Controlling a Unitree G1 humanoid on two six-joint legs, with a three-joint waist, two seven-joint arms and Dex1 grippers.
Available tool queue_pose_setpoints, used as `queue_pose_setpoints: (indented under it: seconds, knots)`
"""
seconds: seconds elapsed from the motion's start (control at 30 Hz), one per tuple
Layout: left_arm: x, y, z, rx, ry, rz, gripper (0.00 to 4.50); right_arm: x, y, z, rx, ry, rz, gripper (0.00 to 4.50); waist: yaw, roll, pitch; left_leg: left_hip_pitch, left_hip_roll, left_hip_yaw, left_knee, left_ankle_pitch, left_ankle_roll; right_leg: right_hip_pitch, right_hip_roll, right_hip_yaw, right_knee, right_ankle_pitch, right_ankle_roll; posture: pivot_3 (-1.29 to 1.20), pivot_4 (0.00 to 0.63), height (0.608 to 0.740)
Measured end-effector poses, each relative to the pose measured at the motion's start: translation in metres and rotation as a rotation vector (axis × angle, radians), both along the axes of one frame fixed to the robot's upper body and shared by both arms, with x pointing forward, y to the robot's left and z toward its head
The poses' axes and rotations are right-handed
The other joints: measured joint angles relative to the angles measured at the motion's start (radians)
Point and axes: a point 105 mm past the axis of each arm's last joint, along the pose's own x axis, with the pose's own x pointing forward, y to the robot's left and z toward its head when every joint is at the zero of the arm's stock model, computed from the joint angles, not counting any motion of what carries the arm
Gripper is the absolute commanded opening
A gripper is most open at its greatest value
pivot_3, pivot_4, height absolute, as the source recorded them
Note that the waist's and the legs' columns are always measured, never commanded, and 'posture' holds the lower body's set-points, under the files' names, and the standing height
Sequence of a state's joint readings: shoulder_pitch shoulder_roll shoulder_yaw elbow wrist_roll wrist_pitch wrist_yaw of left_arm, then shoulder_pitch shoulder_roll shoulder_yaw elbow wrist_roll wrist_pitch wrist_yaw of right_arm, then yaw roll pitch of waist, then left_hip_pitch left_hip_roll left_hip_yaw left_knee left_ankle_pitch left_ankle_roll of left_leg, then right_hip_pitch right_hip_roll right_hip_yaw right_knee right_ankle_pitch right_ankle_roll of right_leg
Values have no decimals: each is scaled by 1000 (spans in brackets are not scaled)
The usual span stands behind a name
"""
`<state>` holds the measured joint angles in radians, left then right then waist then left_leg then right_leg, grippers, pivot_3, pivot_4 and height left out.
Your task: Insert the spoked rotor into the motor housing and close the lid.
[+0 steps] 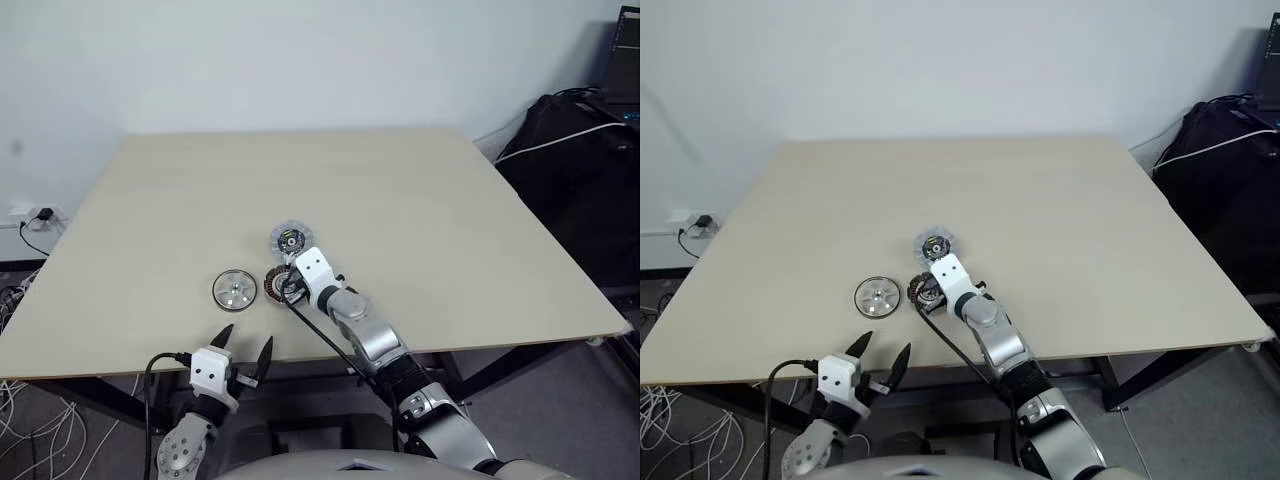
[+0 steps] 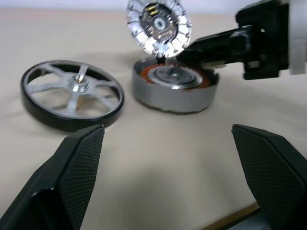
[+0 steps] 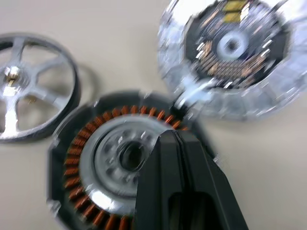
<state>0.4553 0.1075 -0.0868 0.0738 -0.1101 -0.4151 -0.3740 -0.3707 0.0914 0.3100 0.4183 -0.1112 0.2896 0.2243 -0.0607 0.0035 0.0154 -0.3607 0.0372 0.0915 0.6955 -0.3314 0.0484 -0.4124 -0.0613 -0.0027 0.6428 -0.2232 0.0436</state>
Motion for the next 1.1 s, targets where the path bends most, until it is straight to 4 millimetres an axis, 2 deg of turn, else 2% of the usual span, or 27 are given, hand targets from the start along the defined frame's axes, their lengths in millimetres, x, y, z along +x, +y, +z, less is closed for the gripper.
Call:
queue_pose_setpoints:
  seconds: [0.2, 0.37, 0.73, 0.93, 1.1]
  knots:
    - [3, 3, 1, 1, 3, -5, 4500, -2, 7, 5, 27, -22, 44, 16, -4, 0, 0, 0, 0, 0, 0, 0, 0, 0, 0, 0, 0, 0, 0, 0, 0, 740]
    - [3, 3, 1, -1, 5, -14, 4500, -14, 18, -3, 13, 33, 125, 16, -2, 0, 0, 0, 0, 0, 0, 0, 0, 0, 0, 0, 0, 0, 0, 0, 0, 740]
    - [6, 2, -1, -6, 2, -38, 4500, -15, 17, -7, 10, 61, 123, 16, -2, 0, 0, 0, 0, 0, 0, 0, 0, 0, 0, 0, 0, 0, 0, 0, 0, 740]
    - [-2, 1, -7, -12, 24, -34, 4500, -10, 16, -10, 2, 72, 100, 16, -3, 0, 0, 0, 0, 0, 0, 0, 0, 0, 0, 0, 0, 0, 0, 0, 0, 740]
    - [-17, -14, -4, -27, 35, -41, 4500, -4, 13, -10, -4, 70, 78, 16, -1, 0, 0, 0, 0, 0, 0, 0, 0, 0, -1, 0, -1, 0, 0, 0, 0, 740]
